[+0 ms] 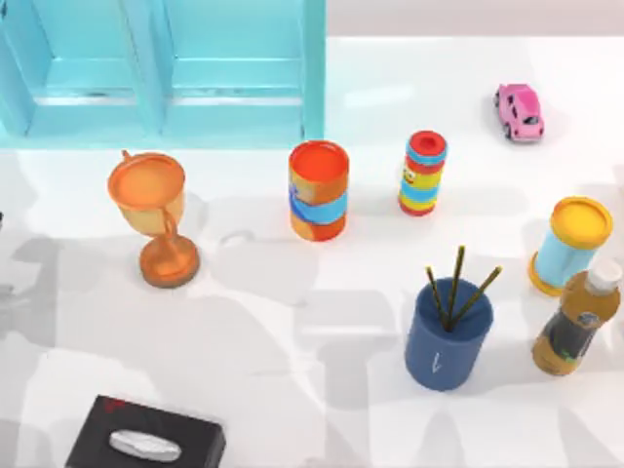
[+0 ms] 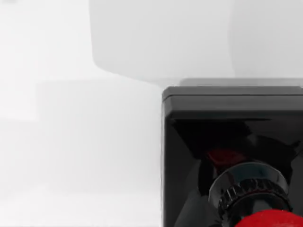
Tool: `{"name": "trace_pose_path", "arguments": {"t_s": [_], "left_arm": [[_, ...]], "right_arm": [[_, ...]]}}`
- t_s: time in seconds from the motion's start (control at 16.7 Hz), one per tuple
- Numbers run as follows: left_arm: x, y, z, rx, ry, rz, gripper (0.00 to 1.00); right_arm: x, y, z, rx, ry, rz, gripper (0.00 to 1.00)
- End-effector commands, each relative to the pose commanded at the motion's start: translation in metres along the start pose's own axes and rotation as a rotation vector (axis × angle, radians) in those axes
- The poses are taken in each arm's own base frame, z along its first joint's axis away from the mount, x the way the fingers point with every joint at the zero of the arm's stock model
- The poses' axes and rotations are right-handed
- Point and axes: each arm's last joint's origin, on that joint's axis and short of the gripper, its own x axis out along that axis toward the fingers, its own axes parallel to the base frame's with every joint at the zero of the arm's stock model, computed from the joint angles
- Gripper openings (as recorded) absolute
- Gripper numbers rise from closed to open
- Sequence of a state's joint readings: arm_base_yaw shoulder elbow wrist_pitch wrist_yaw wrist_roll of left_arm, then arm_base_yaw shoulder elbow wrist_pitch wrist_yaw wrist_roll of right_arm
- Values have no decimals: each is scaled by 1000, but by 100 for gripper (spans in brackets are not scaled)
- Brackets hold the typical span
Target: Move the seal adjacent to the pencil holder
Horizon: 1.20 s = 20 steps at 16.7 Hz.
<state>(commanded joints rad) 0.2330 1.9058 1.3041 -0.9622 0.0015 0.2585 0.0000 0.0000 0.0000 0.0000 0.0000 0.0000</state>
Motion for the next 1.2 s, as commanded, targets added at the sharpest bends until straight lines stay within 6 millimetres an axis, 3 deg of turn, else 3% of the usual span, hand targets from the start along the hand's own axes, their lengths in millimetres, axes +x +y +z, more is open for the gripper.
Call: {"name": "trace_pose_path", "arguments": {"t_s": [0.24,0.54,0.66,1.02,1.2], "left_arm": [[-48,-50,12,-2,12,-3,0],[-116,-120,-1,3,20,-1,0],[-128,-129,-5,3,7,-1,0],[-132,-130,-4,-6,-21,6,0],[-151,-153,3,-33,-134,22,0]], "right_arm": [[0,0,0,0,0,0,100],[0,0,0,0,0,0,100],[0,0,0,0,0,0,100],[0,0,0,0,0,0,100],[0,0,0,0,0,0,100]]}}
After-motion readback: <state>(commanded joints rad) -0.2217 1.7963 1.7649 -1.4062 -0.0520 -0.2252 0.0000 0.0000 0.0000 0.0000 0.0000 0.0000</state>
